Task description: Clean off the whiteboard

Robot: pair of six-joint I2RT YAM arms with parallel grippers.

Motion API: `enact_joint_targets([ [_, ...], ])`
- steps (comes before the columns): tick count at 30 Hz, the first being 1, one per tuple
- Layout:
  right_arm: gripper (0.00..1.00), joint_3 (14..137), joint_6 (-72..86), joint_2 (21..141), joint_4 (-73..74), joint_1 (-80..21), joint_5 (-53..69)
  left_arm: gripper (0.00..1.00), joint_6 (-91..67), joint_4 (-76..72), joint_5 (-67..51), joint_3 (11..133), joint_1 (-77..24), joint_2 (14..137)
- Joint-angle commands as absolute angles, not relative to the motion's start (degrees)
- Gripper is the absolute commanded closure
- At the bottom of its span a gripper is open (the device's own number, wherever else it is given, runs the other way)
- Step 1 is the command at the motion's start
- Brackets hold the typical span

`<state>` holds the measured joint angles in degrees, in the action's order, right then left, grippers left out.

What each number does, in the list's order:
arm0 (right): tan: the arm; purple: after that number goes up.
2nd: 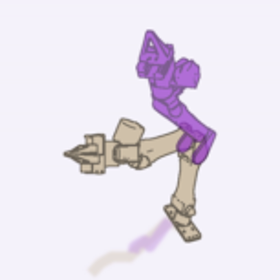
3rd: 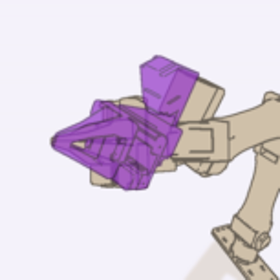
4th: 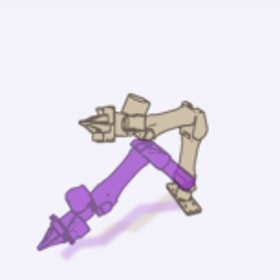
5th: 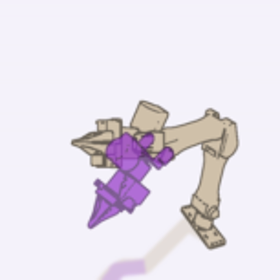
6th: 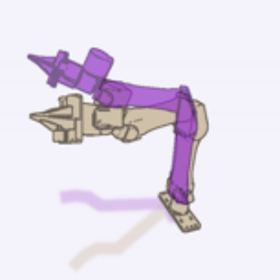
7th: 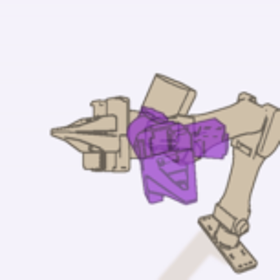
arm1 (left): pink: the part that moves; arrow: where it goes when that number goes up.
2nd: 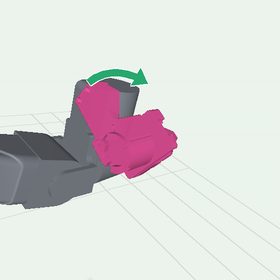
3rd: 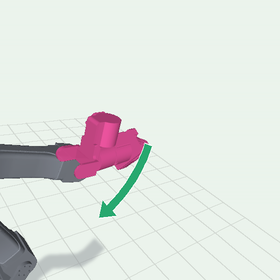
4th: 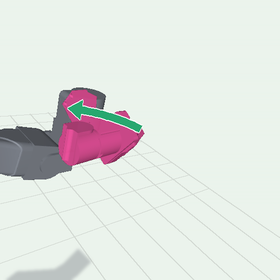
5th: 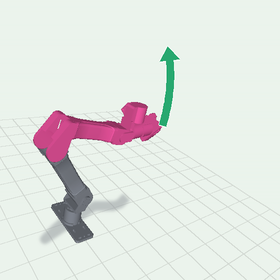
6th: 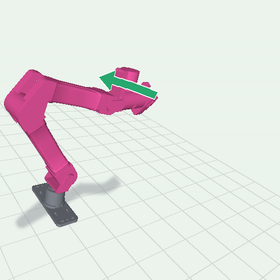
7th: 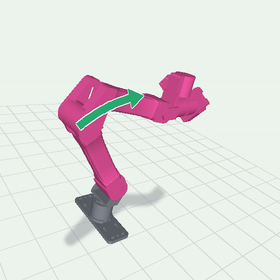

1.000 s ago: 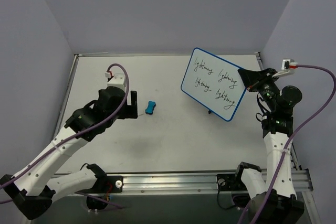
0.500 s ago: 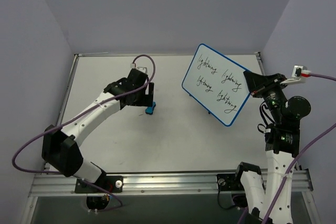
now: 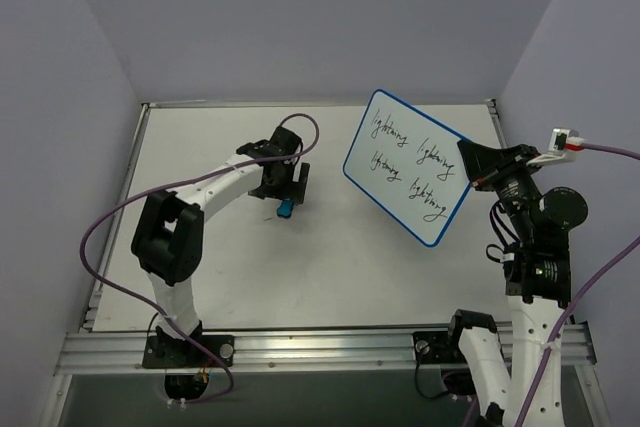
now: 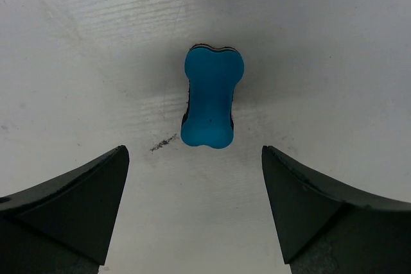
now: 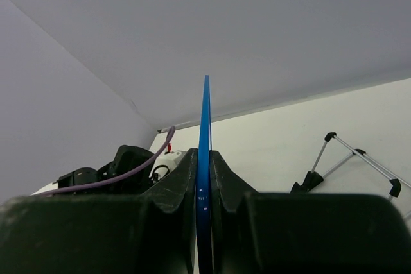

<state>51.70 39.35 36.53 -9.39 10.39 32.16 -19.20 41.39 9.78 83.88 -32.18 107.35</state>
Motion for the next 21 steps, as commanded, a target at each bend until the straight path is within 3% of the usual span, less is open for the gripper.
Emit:
enact_joint_targets([
  [1, 1.00, 52.38, 39.99, 35.07, -16.44, 9.06, 32.17, 0.09, -18.72, 38.59, 10.02, 85.96, -31.99, 108.97],
  [14, 1.00, 51.51, 31.99, 30.15, -5.46, 6.33, 30.15, 0.21, -17.58, 36.03, 9.76, 88.59, -31.90, 116.27],
  [21, 1.00, 48.00, 31.20, 28.04, -3.43, 5.01, 30.15, 0.33, -18.02, 32.97, 9.49, 87.72, -31.82, 117.77],
])
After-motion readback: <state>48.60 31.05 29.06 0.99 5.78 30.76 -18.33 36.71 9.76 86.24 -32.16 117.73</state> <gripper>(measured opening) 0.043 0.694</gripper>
